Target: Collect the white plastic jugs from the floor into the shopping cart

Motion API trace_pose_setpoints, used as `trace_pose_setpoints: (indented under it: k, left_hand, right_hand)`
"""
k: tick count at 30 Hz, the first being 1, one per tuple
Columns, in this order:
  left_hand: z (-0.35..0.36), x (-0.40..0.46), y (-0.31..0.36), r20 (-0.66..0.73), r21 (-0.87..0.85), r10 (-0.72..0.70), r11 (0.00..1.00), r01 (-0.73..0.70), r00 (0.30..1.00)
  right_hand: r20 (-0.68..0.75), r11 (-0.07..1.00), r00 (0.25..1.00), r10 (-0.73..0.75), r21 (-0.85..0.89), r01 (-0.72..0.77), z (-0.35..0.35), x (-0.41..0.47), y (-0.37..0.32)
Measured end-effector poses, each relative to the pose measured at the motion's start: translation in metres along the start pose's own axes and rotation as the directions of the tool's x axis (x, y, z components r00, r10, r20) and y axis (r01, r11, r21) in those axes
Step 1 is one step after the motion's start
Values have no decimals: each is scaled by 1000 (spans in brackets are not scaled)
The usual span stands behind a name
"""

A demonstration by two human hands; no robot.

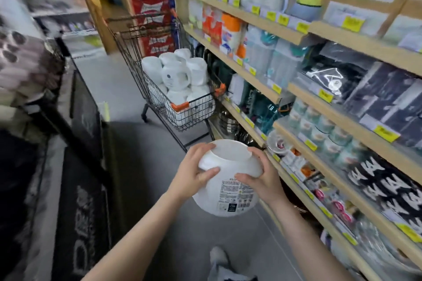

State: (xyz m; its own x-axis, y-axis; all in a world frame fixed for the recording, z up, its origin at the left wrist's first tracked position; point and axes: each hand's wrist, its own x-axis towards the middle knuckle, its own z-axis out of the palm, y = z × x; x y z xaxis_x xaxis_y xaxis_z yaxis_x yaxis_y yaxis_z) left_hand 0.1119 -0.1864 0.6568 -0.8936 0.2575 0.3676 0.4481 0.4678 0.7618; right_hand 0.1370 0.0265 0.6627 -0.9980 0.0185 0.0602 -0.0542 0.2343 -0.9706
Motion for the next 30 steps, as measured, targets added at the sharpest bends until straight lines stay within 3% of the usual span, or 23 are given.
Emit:
trace_pose_setpoints:
  k: [8, 12, 18, 25, 30]
  left_hand:
    - [-59, 74, -83, -156, 82, -113, 989, 127, 981]
    - [-90, 109, -123, -197, 95, -148, 981, 169, 969]
    - [-145, 170, -205, -162, 52, -147, 986, 158, 976]
    - [-225, 263, -291, -21, 15, -59, 998, 59, 998]
    - [-245, 329, -333, 152, 30, -60, 998, 56, 987]
  right_hand:
    - [239, 997, 969, -70, 27, 66, 69, 145, -13]
    - [277, 997, 958, -73, 40, 64, 110, 206, -17]
    - [235, 997, 969, -79, 0, 81, 182, 295, -15]
    - [57, 997, 996, -63, -40, 66, 262, 379, -32]
    - [-30, 992, 996, -80, -99, 77, 277, 430, -40]
